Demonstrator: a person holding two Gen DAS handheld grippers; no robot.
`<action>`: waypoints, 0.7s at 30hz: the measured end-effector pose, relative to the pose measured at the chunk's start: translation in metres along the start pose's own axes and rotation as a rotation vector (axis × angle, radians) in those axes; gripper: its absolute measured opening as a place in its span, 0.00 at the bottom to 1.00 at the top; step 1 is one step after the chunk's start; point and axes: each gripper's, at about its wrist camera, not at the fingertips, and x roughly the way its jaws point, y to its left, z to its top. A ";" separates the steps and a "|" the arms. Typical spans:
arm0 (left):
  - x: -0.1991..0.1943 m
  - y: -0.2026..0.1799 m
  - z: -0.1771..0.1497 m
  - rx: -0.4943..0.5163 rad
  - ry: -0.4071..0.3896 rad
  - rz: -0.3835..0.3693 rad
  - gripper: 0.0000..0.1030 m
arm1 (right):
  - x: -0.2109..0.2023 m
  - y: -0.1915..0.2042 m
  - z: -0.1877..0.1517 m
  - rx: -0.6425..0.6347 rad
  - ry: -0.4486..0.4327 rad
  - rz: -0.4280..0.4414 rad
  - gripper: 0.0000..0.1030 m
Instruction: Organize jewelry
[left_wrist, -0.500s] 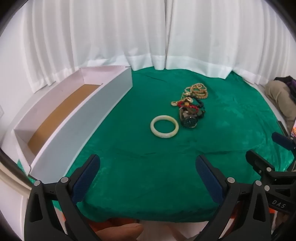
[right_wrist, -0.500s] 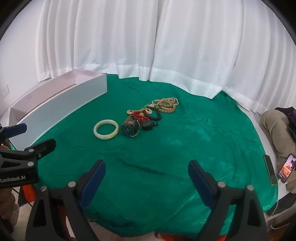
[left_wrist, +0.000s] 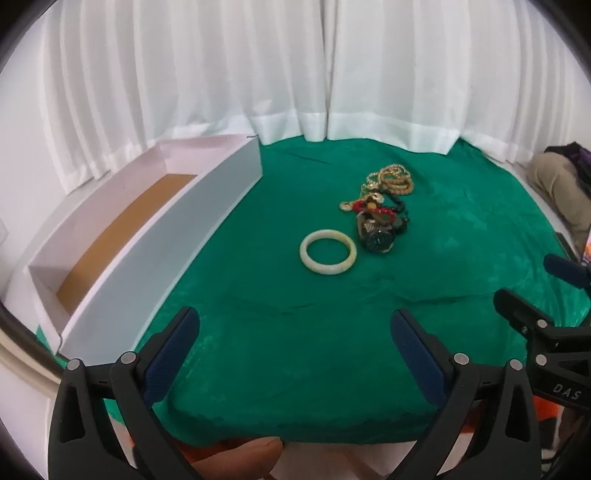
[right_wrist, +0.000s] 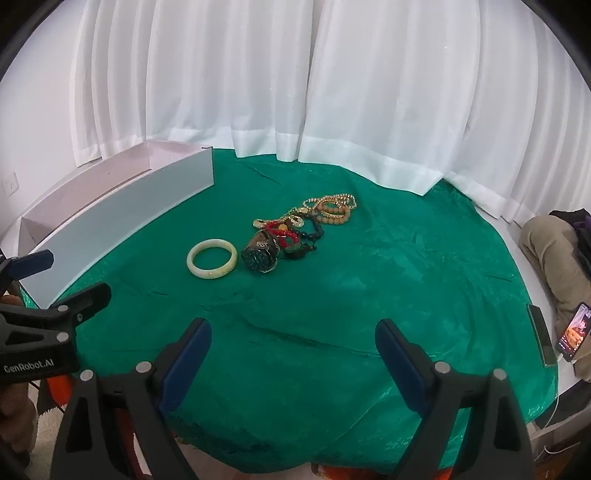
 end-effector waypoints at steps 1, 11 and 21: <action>0.000 -0.002 0.001 0.001 0.006 -0.006 1.00 | 0.002 0.000 0.000 0.000 0.003 0.000 0.90; 0.011 0.011 -0.002 -0.037 0.065 -0.008 1.00 | -0.004 -0.002 0.001 0.008 -0.002 0.006 0.90; 0.017 0.003 -0.004 -0.010 0.080 -0.027 1.00 | -0.002 -0.004 0.003 0.026 -0.007 0.014 0.90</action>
